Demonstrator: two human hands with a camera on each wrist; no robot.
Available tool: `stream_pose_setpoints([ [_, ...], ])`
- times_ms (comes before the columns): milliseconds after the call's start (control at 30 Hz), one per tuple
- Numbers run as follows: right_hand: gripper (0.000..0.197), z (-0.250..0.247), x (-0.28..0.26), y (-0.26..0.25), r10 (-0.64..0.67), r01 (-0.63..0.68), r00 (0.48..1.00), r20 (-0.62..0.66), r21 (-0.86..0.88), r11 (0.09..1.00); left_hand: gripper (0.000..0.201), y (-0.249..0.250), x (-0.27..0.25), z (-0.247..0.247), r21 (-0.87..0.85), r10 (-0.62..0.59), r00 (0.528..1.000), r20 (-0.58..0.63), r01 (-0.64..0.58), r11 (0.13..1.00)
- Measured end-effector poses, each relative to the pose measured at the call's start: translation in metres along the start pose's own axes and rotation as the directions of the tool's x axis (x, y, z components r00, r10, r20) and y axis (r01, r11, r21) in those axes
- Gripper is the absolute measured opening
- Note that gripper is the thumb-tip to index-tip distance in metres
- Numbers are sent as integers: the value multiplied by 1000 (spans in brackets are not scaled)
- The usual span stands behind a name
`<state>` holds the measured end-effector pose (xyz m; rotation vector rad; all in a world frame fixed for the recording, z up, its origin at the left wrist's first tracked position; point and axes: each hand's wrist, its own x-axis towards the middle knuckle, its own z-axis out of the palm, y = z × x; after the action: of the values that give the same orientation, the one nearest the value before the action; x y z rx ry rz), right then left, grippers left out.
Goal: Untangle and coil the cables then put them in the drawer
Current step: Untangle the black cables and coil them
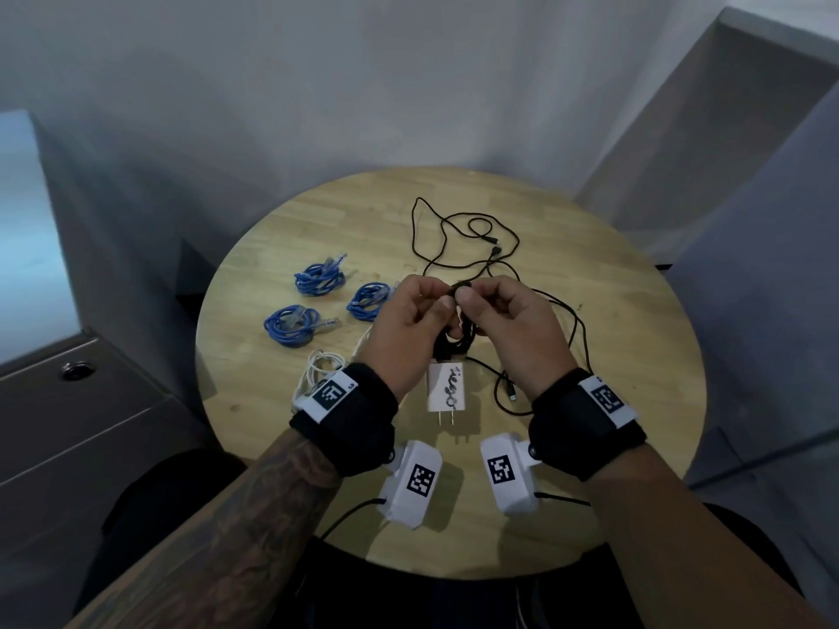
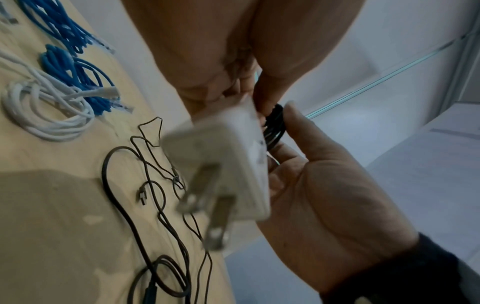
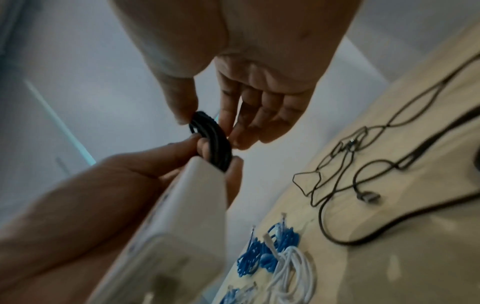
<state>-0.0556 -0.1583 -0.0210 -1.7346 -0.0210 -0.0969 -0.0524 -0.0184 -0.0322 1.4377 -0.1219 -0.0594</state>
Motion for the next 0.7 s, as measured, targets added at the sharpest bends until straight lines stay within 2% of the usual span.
stream_pose_setpoints([
  [233,18,-9,-3,-4,-70,79,995,71,-131,988,15,0,4,-6,169,109,993,-48,-99,981],
  [300,16,-11,-3,-4,-49,57,995,91,-88,994,14,1,6,-9,205,126,992,-33,-116,972],
  [367,12,-13,-2,-6,-23,24,994,107,-13,1000,12,2,8,-12,241,157,988,5,-154,958],
  [533,13,-18,1,-9,58,-61,985,161,13,998,41,0,7,-14,389,209,962,174,-262,883],
  [600,14,-18,1,-11,101,-101,976,192,-14,995,38,-2,7,-14,397,215,957,194,-277,875],
  [700,15,-18,0,-15,122,-121,967,223,-17,992,27,0,9,-13,338,180,971,159,-225,914],
])
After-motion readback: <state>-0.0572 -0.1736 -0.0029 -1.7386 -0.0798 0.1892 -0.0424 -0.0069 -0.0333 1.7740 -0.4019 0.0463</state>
